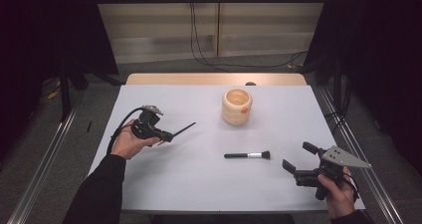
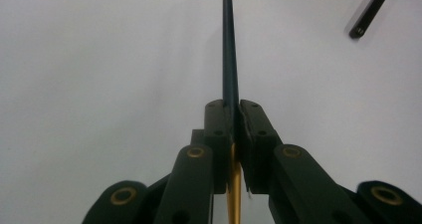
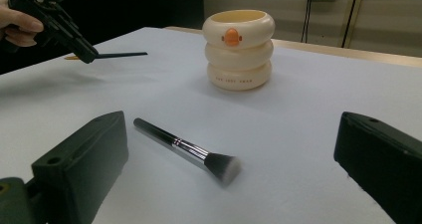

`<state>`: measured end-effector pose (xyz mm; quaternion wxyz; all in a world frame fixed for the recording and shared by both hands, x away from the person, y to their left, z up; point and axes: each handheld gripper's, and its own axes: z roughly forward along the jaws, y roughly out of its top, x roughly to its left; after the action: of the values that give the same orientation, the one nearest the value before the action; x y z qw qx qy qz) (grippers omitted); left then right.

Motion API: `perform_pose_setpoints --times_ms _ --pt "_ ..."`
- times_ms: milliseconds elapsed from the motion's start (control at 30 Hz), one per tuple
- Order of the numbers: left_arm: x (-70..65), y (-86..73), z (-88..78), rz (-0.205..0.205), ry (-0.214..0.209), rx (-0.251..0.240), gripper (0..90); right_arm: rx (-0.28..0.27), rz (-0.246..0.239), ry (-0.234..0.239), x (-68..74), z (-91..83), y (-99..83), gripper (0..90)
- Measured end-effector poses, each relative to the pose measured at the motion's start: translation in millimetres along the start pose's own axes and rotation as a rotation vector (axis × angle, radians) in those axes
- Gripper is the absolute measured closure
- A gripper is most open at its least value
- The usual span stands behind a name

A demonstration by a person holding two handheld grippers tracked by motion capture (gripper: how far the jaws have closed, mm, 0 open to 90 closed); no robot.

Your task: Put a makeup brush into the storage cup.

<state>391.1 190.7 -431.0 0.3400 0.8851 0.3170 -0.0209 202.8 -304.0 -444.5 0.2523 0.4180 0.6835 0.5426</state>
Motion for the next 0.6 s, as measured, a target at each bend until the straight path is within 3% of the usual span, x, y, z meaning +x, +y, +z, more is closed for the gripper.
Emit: perform_pose_setpoints --times_ms 233,433,600 --pt "-6.3 -6.4 -8.7 0.015 -0.012 -0.076 83.5 0.003 -0.005 -0.002 -0.4 -0.1 -0.1 0.2" --pt "-15.3 -8.8 -14.6 0.023 0.001 -0.144 83.4 0.0 0.006 -0.002 0.5 -0.1 0.1 0.1" --pt "-21.5 -11.7 -17.9 0.037 0.015 -0.172 83.5 0.002 -0.005 -0.002 -0.5 -0.2 -0.1 0.2"
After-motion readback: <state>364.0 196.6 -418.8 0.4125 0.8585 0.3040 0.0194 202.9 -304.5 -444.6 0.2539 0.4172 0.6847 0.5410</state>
